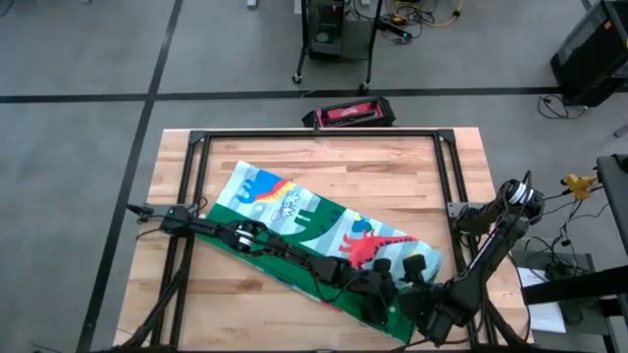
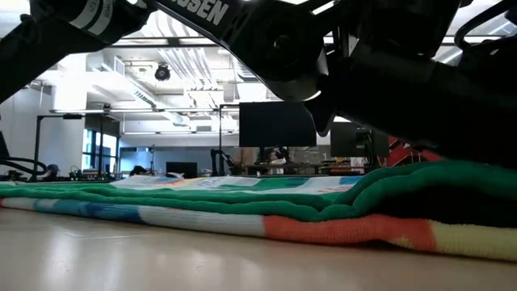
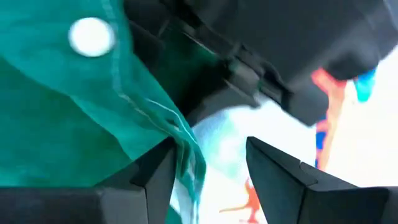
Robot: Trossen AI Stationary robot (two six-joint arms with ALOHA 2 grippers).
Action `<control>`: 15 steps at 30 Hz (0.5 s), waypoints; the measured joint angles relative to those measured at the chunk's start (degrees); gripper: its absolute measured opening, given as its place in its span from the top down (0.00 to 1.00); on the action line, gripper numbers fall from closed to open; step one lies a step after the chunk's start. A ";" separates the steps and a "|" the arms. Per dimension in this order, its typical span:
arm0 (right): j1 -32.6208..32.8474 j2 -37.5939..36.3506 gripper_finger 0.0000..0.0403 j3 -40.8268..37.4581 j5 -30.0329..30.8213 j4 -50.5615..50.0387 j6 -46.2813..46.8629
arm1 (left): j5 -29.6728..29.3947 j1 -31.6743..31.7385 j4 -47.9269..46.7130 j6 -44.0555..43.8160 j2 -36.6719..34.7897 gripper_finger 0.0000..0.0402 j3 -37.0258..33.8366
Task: Roll towel
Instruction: Roll the green towel
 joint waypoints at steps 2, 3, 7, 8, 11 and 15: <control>0.46 0.00 0.56 0.14 -2.70 -0.88 4.26 | 0.00 0.00 -0.02 0.00 0.02 0.70 -0.01; 0.99 0.00 0.57 0.52 -3.98 -1.23 5.92 | 0.02 0.02 -0.03 0.03 0.02 0.70 -0.04; 3.82 -0.11 0.59 2.26 -10.50 -2.39 11.77 | 0.02 0.04 0.02 0.10 0.02 0.70 -0.29; 4.57 -0.13 0.60 2.50 -12.20 -2.73 14.12 | 0.01 0.04 0.02 0.12 0.02 0.70 -0.35; 7.09 -0.15 0.61 2.62 -15.26 -2.87 23.02 | 0.00 0.04 0.02 0.17 0.02 0.70 -0.40; 10.48 -0.15 0.60 1.39 -17.99 -2.68 37.03 | 0.00 0.04 0.02 0.18 0.02 0.70 -0.42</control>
